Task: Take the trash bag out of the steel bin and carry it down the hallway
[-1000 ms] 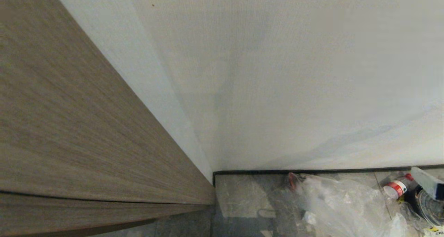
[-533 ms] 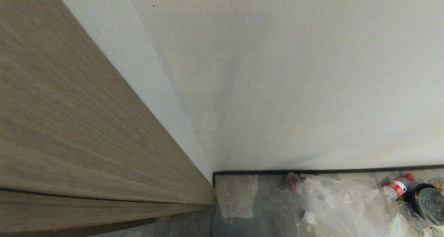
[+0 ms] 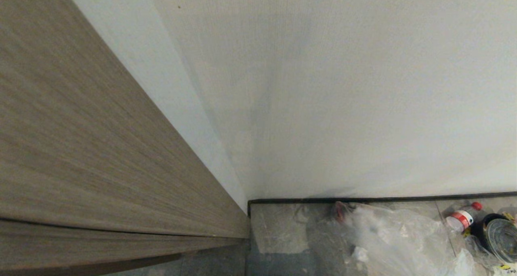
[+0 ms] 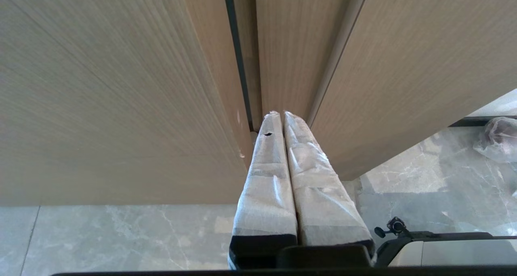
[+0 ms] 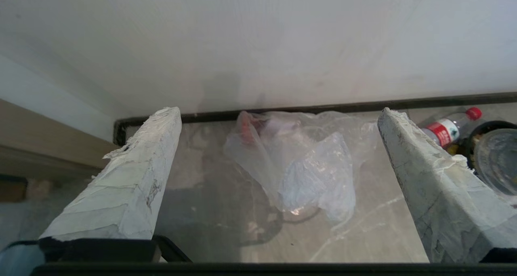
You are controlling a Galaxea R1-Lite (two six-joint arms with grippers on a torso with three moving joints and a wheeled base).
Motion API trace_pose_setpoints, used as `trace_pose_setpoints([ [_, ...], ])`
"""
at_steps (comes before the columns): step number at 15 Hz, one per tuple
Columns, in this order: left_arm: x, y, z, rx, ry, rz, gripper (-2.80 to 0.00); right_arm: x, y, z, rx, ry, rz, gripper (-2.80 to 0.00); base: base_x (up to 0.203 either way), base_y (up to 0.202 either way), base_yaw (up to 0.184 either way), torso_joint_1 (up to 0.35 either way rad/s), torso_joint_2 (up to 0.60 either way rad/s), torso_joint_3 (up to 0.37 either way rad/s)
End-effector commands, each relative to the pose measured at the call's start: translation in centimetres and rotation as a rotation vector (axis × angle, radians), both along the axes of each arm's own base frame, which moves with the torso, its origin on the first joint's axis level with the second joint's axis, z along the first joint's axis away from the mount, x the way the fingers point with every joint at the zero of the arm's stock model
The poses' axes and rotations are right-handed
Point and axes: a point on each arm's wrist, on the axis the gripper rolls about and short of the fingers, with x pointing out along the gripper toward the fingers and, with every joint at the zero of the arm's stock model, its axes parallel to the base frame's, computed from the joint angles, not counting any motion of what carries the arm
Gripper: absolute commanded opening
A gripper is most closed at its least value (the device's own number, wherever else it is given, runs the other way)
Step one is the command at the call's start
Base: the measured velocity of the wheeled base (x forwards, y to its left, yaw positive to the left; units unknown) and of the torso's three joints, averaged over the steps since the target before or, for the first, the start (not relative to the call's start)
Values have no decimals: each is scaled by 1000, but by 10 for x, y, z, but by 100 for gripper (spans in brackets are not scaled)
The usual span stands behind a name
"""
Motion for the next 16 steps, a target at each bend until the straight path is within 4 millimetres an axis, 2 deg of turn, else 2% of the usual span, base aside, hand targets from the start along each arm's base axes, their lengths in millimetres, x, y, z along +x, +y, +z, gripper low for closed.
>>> trace_pose_setpoints([
  [1, 0, 0, 0, 0, 0, 1, -280, -1, 0, -1, 1, -10, -1, 0, 0, 0, 0, 0, 0, 0],
  [16, 0, 0, 0, 0, 0, 0, -280, -1, 0, -1, -2, -11, 1, 0, 0, 0, 0, 0, 0, 0],
])
